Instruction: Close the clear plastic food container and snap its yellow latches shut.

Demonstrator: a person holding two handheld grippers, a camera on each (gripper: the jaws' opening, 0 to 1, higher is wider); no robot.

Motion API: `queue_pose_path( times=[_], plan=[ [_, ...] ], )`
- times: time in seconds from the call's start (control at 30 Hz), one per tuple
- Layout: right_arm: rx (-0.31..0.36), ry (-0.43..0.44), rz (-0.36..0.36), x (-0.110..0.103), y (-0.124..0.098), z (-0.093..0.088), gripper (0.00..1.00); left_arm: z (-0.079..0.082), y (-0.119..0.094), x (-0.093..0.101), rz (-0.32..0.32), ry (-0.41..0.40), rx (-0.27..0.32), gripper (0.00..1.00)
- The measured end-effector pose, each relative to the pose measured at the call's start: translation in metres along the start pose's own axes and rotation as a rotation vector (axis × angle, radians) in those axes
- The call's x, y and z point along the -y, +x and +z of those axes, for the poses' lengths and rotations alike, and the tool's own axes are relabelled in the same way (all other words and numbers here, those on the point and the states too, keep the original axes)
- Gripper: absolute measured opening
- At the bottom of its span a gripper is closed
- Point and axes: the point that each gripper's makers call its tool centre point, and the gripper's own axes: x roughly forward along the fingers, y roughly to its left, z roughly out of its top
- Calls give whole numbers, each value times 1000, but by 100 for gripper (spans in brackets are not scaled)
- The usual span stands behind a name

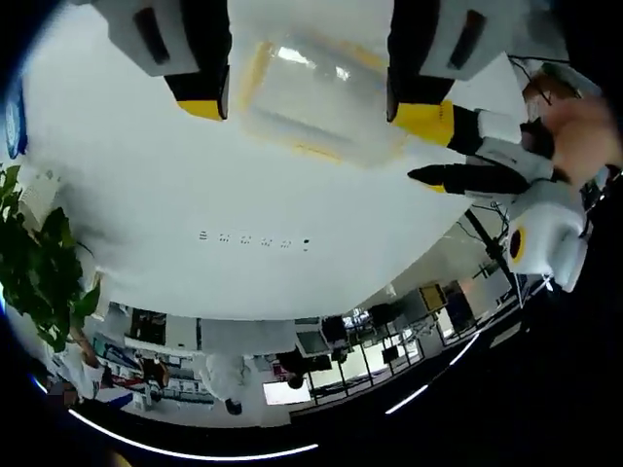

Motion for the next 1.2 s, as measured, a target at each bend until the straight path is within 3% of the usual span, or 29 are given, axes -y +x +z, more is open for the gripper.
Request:
queue_pose_path(
  times=[0.1, 0.27, 0.4, 0.47, 0.63, 0.8, 0.93, 0.97, 1.0, 1.03, 1.07, 1.1, 1.2],
  plan=[
    [-16, -12, 4, 1, 4, -2, 64, -6, 4, 0, -4, 18, -27, 64],
    [-26, 0, 10, 5, 10, -4, 62, -6, 9, -5, -10, -23, -14, 62],
    [-42, 67, -7, 15, 17, -17, 61, -15, 15, -8, -21, -67, -29, 61],
    [-82, 101, 3, 17, 22, -31, 61, -18, 17, -9, -23, -79, -29, 60],
    [-106, 108, 7, 18, 28, -47, 58, -32, 26, -9, -42, -124, -67, 57],
    [-91, 122, 16, 13, 32, -47, 56, -38, 35, -3, -56, -145, -53, 64],
    [-97, 153, 6, 13, 33, -48, 54, -35, 37, -1, -55, -150, -46, 63],
    [-3, 178, -15, 16, 44, -29, 51, -35, 38, -1, -58, -148, -47, 62],
    [-23, 209, -48, 16, 42, -35, 51, -35, 38, -1, -53, -158, -45, 62],
    [-75, 166, -26, 10, 41, -43, 51, -35, 38, -1, -47, -161, -41, 61],
    [-64, 164, -25, 11, 40, -41, 51, -38, 37, -1, -42, -219, -51, 60],
    [-56, 161, -23, 11, 41, -39, 51, -39, 35, -10, -18, -205, -57, 58],
    [-63, 164, -35, 13, 38, -41, 50, -35, 38, -2, -45, -193, -32, 58]
  ],
)
